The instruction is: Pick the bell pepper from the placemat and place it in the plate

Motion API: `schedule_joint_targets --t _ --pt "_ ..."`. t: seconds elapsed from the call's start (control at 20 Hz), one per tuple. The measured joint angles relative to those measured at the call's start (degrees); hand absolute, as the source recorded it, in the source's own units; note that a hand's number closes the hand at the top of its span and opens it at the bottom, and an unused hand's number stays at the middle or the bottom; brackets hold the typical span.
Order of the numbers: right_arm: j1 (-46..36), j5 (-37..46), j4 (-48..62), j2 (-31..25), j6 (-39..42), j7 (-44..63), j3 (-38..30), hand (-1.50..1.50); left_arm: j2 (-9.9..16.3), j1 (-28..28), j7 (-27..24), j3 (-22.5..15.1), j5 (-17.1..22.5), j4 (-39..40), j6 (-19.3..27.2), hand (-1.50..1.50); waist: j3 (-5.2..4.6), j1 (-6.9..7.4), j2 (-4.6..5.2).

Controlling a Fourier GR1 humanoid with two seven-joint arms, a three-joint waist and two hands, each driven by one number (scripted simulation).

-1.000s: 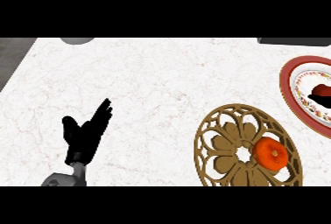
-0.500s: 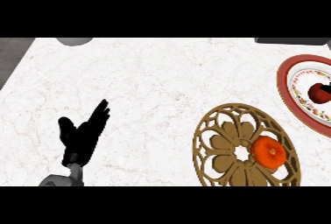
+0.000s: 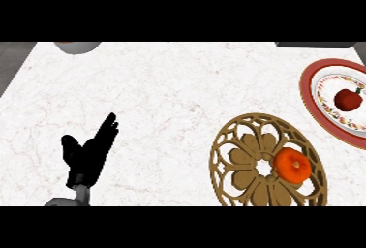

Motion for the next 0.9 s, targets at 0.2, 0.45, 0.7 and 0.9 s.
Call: schedule_joint_targets --t 0.2,0.45,0.7,0.9 --pt "3.7 0.8 -0.2 -1.6 4.5 -2.2 1.1 -1.5 -0.1 0.1 0.4 0.1 -0.2 -0.2 0.0 0.0 -0.04 -0.29 -0.18" --pt "8.8 2.5 -1.3 -3.0 4.8 -4.2 2.8 -1.5 -0.5 0.3 1.0 0.1 -0.4 -0.5 0.3 0.0 -0.06 -0.61 -0.32" --pt "12.2 3.6 -2.2 -3.8 4.1 -6.2 4.1 -1.5 -0.2 0.3 1.1 0.9 -0.2 0.0 -0.2 0.0 -0.09 -0.88 -0.53" --pt "14.8 4.0 -2.3 -3.8 3.3 -7.9 4.8 -1.5 0.4 0.7 1.8 1.7 0.3 -0.8 -1.0 0.0 -0.13 -0.99 -0.58"
